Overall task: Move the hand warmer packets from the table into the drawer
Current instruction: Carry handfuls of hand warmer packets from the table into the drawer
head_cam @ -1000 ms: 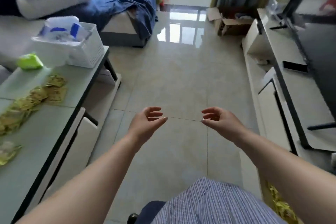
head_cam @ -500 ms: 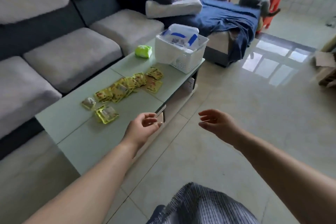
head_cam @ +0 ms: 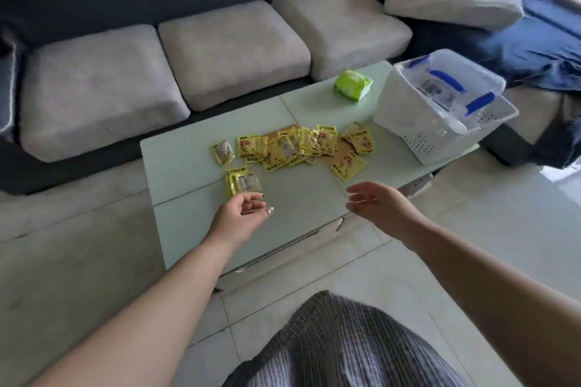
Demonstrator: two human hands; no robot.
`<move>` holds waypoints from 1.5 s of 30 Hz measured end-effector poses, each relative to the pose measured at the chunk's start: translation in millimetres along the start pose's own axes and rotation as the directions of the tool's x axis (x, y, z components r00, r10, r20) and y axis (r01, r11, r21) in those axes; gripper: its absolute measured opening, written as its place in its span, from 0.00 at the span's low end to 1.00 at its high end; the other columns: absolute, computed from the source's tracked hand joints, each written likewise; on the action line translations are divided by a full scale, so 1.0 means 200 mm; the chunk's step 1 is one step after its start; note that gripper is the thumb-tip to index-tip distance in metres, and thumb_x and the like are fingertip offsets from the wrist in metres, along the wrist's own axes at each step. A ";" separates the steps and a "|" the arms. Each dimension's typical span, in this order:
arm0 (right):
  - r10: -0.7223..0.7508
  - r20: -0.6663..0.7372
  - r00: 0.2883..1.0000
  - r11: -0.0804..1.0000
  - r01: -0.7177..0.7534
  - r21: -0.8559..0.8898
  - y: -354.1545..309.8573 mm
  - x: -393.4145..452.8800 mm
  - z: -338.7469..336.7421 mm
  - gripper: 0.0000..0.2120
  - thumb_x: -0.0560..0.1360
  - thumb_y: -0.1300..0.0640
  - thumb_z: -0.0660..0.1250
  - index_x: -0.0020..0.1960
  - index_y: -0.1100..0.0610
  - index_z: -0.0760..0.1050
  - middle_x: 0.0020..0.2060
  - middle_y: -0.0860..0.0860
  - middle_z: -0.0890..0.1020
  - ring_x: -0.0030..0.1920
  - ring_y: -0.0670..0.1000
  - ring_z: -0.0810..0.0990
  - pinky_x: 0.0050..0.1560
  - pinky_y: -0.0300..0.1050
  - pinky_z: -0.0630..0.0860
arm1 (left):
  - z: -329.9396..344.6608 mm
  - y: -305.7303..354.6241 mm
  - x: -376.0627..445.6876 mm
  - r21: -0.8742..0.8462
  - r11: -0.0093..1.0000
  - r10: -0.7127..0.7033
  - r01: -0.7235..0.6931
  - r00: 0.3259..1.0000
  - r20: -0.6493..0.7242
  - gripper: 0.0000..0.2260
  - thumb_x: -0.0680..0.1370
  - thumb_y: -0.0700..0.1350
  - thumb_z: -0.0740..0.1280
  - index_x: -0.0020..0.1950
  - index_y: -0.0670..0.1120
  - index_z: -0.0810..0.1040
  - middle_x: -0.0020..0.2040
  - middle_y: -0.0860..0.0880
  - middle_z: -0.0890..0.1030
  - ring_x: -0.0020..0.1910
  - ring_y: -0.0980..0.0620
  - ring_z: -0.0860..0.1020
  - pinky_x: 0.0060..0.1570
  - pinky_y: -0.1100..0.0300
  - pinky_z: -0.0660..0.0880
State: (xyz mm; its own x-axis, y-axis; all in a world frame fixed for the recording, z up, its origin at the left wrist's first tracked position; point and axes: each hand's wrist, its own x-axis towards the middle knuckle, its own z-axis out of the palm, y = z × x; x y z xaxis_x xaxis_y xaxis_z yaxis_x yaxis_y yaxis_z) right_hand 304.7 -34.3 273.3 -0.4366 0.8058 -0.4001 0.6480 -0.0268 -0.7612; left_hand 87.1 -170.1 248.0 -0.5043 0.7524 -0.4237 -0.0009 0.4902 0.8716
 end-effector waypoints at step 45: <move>0.107 0.450 0.887 0.383 0.381 -0.842 0.78 2.19 0.04 0.31 0.74 0.60 0.63 0.75 0.52 0.56 0.74 0.54 0.60 0.73 0.58 0.61 0.69 0.52 0.64 | 0.63 -0.54 1.92 -0.006 0.876 -0.481 0.482 0.876 0.040 0.10 0.73 0.40 0.71 0.51 0.50 0.76 0.46 0.52 0.81 0.43 0.55 0.77 0.40 0.62 0.70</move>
State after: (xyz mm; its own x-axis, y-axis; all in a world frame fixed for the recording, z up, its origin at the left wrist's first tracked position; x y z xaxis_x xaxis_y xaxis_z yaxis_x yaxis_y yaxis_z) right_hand 210.1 310.1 -24.1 -0.5983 0.4455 -0.6660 0.6072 0.7944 -0.0141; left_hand 2.2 120.8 -40.0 -0.4070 0.4406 -0.8002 -0.2486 0.7895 0.5611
